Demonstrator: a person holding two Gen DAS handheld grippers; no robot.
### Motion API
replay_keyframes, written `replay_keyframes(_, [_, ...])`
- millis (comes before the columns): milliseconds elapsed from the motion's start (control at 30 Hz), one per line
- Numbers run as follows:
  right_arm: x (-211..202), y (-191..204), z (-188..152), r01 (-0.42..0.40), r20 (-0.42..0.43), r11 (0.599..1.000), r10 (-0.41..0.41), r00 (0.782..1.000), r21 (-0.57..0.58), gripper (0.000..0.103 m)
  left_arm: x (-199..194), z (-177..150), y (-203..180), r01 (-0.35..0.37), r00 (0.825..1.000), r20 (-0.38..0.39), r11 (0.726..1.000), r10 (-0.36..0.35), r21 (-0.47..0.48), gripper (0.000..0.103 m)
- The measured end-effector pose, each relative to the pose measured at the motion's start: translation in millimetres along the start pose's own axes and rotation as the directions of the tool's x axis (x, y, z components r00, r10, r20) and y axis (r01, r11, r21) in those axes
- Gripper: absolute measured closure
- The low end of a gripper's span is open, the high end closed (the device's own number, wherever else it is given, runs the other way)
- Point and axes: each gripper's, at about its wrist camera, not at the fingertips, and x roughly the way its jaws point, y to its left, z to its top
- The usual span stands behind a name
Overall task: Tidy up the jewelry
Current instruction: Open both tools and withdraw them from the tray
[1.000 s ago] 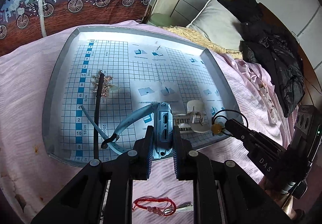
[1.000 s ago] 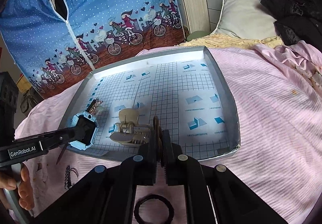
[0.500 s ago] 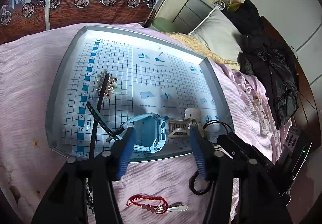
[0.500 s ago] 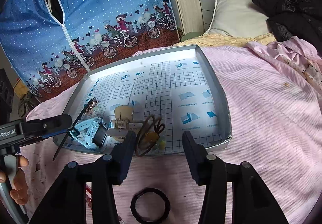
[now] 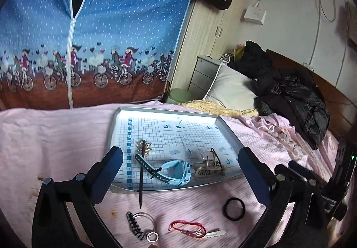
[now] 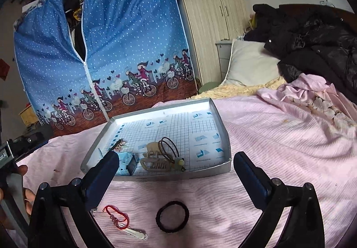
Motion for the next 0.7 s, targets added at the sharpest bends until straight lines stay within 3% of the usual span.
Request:
replay_keyframes(100, [-25.2,8.4,-6.2,0.007,0.052,1.0,-0.006,0.999,-0.018,0.0,-19.7,-6.3,-7.6,-0.001,1.0,-0.007,0.998,0.001,0.058,0.002])
replay_keyframes(400, [-71.7,32.5,-28.0,0.015,0.121,0.995,-0.003,0.993,-0.098,0.0,-70.2,-43.4,-9.5,-0.011,0.999,-0.046,0.997,0.014,0.073,0.002])
replay_keyframes(567, [-85.6,47.9,-45.4,0.0,0.12,0.988,0.019,0.993,-0.156,0.0,-93.6,-66.2,-10.7,-0.089,0.995,-0.026,0.985,0.094,0.147,0.002])
replay_keyframes(700, [-86.8,55.4,-62.3,-0.024,0.077,0.986,0.037,0.996,-0.163,0.0,-96.6,-84.5,2.0,-0.108,0.992,-0.058,0.988,0.115,0.113,0.002])
